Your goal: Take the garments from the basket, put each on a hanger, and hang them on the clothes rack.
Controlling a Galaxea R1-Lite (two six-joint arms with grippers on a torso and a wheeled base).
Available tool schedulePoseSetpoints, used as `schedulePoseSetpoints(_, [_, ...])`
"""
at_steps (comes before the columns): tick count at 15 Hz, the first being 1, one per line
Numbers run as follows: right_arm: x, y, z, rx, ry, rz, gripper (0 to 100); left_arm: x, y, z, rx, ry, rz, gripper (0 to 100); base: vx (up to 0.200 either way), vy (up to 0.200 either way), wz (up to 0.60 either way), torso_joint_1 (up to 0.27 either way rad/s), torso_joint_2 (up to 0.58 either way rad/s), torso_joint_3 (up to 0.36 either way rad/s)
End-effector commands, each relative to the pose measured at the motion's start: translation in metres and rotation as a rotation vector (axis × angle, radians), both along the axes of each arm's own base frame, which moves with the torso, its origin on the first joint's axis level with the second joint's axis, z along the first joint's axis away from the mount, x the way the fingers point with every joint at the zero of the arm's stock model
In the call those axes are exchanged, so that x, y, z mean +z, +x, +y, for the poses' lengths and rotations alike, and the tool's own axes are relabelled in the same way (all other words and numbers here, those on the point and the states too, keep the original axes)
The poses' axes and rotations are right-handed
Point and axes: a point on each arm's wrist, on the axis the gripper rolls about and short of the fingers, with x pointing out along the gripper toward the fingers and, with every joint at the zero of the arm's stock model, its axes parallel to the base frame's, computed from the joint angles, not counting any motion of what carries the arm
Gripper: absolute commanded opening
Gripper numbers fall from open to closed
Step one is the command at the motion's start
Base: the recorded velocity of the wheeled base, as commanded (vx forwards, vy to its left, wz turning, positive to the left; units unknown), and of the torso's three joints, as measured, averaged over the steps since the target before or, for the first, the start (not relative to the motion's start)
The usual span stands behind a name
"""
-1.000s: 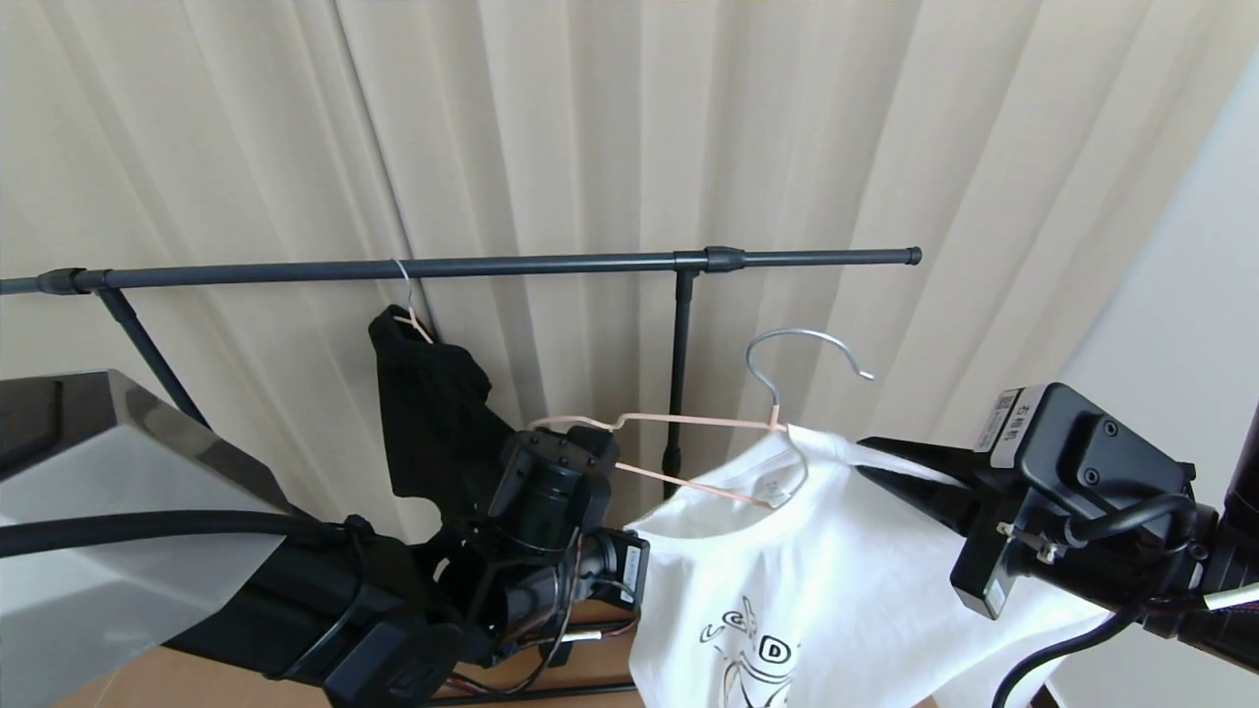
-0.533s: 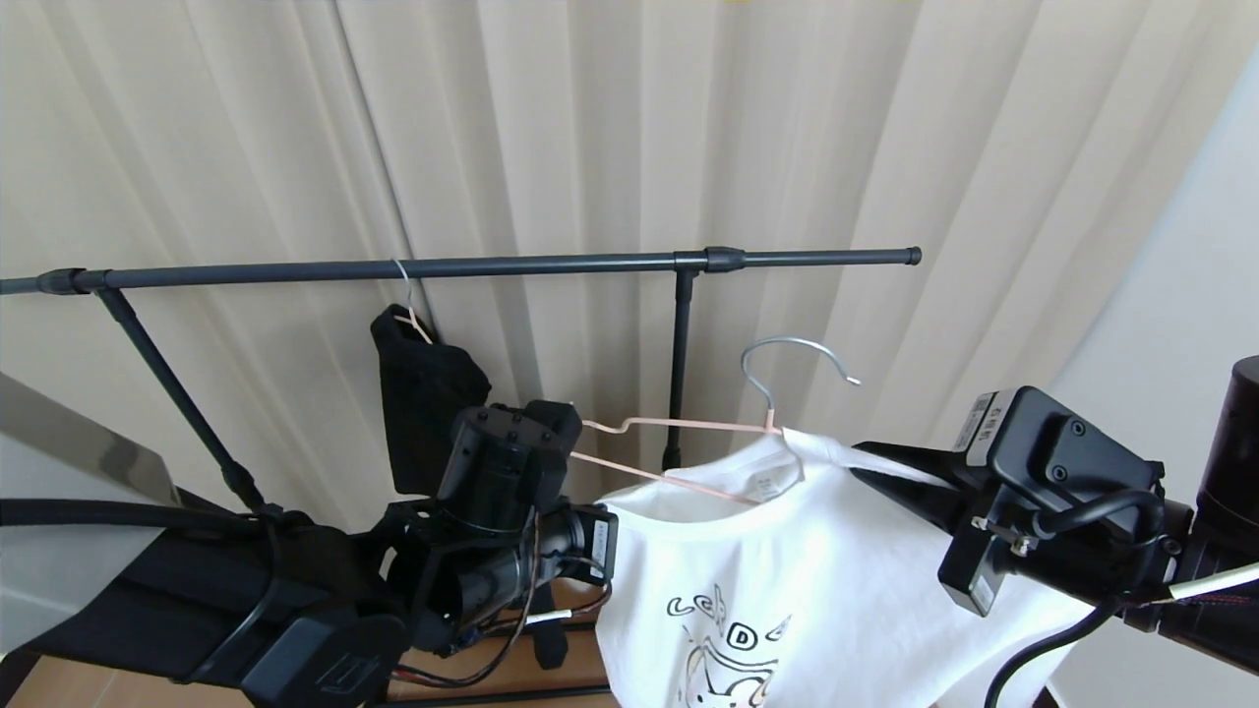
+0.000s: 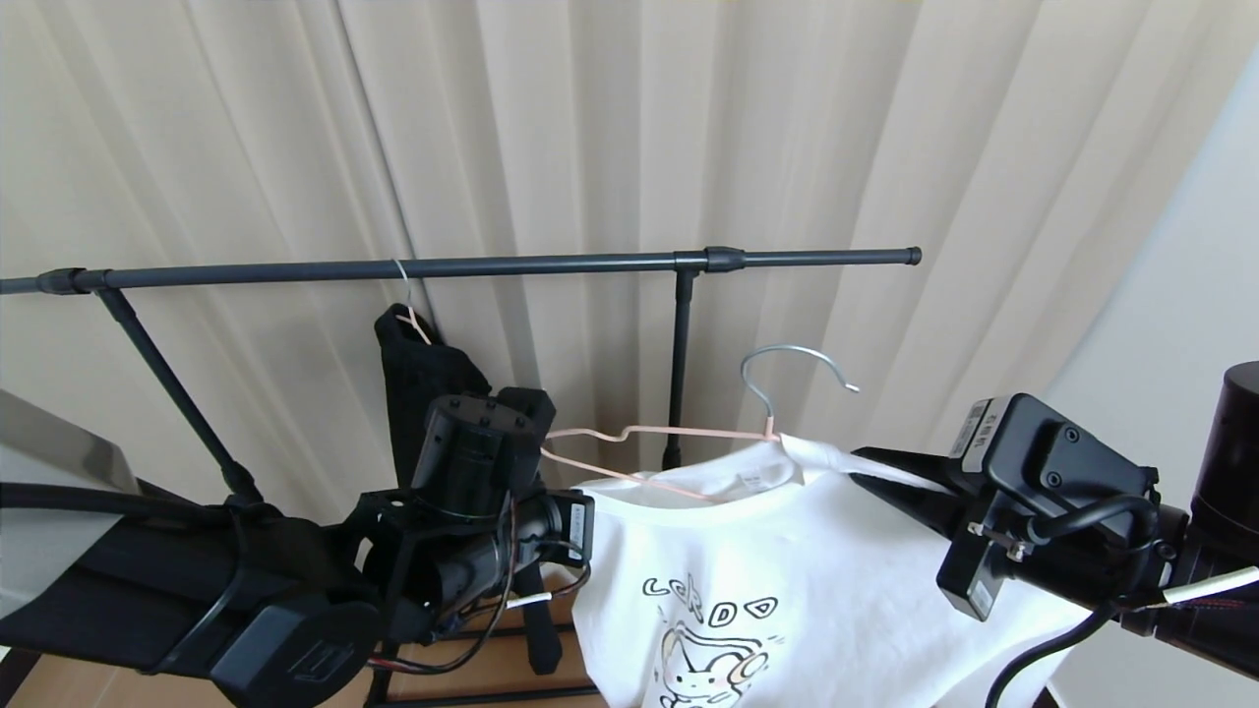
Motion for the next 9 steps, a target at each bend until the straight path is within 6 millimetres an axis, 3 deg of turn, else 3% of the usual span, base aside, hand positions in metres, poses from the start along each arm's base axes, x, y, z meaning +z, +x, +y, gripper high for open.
schedulePoseSetpoints(1, [0.001,0.001,-0.002,-0.008,0.001,-0.004,0,0.001,0.002,0.003,0.011,-0.001,-0.003,0,0.000,0.000,0.00,0.000,0.00,0.000])
schedulePoseSetpoints(9, [0.000,0.001,-0.004,-0.019,-0.002,-0.001,0,0.008,0.011,0.014,0.054,-0.013,-0.024,0,0.000,0.000,0.00,0.000,0.00,0.000])
